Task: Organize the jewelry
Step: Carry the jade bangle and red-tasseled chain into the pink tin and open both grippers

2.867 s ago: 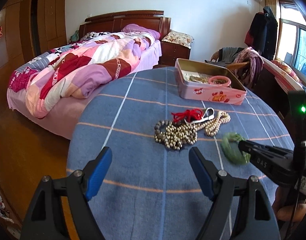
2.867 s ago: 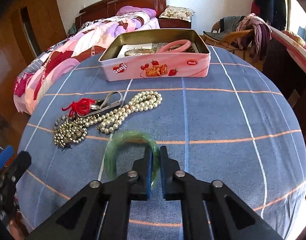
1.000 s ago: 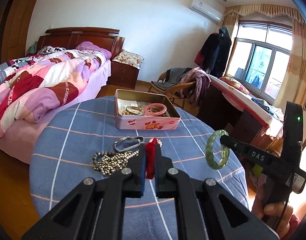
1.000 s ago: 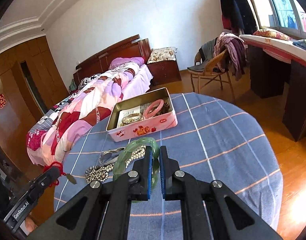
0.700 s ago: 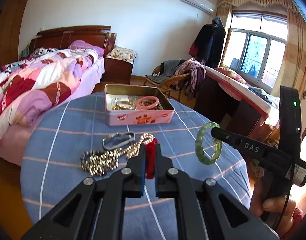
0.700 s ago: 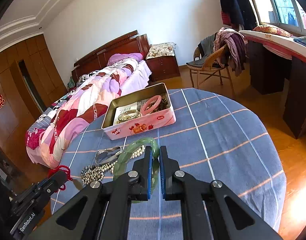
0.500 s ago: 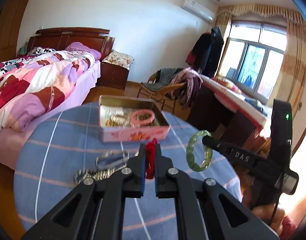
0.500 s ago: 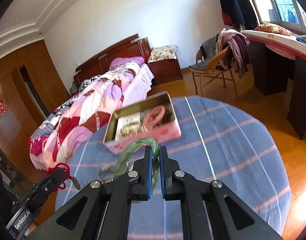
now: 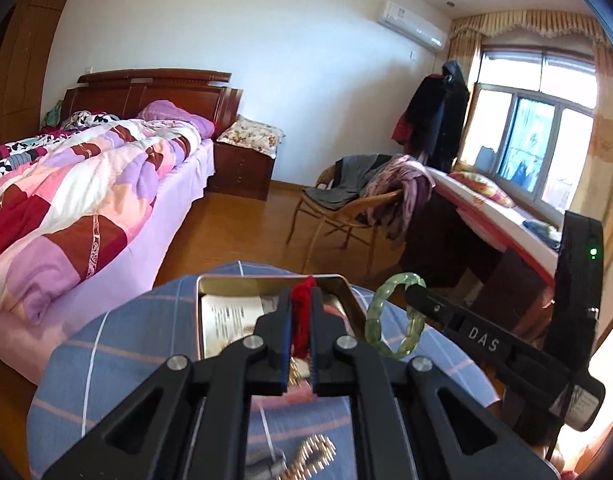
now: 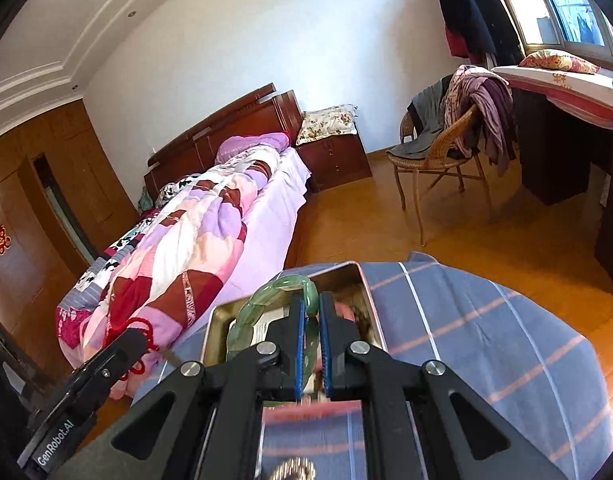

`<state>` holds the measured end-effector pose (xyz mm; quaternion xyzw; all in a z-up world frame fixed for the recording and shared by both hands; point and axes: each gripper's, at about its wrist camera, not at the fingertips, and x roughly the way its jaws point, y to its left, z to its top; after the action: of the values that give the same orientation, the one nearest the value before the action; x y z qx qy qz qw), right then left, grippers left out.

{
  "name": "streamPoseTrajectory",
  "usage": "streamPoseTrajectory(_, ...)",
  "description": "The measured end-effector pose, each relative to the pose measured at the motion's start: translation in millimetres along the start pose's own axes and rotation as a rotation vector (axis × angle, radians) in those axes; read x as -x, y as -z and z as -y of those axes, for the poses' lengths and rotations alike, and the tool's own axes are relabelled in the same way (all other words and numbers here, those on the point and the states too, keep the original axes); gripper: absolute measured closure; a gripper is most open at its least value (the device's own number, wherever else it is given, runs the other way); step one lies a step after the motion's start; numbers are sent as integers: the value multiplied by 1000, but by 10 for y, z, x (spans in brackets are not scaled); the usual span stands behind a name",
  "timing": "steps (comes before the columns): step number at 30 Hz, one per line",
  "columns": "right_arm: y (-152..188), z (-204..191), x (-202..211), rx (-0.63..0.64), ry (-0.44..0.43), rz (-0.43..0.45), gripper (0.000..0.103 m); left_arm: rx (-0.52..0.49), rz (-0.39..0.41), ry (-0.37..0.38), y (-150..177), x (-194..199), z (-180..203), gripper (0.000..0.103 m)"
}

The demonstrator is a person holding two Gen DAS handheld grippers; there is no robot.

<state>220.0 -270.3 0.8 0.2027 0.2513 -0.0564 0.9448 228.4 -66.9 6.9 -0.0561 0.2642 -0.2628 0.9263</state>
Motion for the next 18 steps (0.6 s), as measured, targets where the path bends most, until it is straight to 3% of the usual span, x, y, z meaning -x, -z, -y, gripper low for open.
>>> streamPoseTrajectory(9, -65, 84, -828, 11, 45, -71, 97, -15, -89, -82, 27, -639, -96, 96)
streamPoseTrajectory(18, 57, 165, -1239, 21, 52, -152, 96, -19, -216, -164, 168, -990, -129, 96)
